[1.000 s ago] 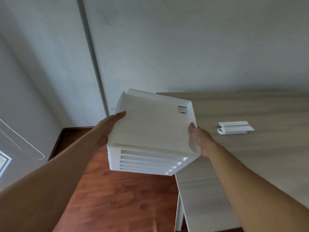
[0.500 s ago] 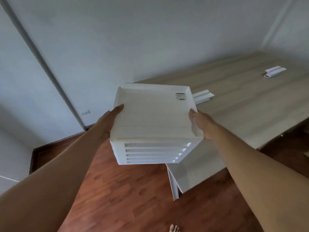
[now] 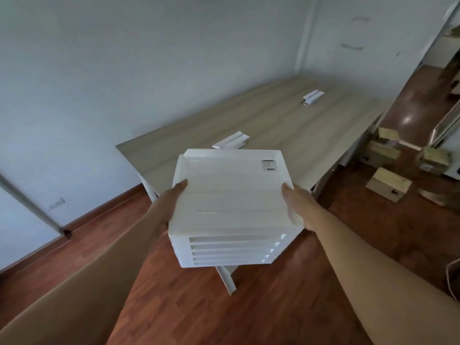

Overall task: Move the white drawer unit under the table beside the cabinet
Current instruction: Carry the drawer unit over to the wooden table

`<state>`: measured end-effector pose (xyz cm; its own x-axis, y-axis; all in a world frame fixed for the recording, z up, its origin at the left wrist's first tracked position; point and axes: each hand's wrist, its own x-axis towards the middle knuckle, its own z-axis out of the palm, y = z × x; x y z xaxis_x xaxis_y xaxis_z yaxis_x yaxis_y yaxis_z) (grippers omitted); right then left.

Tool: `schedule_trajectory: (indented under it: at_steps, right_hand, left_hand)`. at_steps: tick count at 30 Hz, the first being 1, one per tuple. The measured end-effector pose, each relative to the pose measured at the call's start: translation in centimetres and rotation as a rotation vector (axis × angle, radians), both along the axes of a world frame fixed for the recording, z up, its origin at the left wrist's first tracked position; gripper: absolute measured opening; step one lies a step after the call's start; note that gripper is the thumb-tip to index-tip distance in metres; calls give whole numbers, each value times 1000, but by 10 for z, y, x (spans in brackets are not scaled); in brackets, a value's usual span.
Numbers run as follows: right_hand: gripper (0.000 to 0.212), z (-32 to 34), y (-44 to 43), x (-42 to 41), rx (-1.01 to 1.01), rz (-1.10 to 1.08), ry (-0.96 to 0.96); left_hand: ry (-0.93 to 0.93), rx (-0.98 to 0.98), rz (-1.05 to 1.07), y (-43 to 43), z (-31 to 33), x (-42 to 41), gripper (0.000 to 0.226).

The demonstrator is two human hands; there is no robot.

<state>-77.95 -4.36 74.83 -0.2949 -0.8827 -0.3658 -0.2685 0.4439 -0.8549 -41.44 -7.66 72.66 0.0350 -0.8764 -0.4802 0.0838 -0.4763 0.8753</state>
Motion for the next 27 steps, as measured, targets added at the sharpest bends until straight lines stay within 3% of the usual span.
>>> schedule_trajectory:
  at_steps: [2,6,9,15,19,23,27]
  right_hand:
    - [43,-2,9,-20,-7,-21,-8]
    - [44,-4,36,-85,12,-118,-49]
    - [44,-7,54,-132,9,-182,-85]
    - [41,-17,87,-227,-11,-255,-159]
    - [42,-29,89,-298,0,-279,-167]
    - [41,-27,87,-347,16,-272,-175]
    - [42,-28,77,-380,18,-262,-159]
  left_hand:
    - [-14,-11,-23,5,-2,-26,51]
    - [-37,16,-89,3,-1,-96,59]
    - [-60,21,-171,0,-1,-150,47]
    - [-41,24,-314,-26,-31,-251,78]
    - [-45,52,-348,-35,-48,-318,83]
    - [-20,108,-323,-54,-73,-362,109]
    - [-60,82,-348,-56,-57,-402,84]
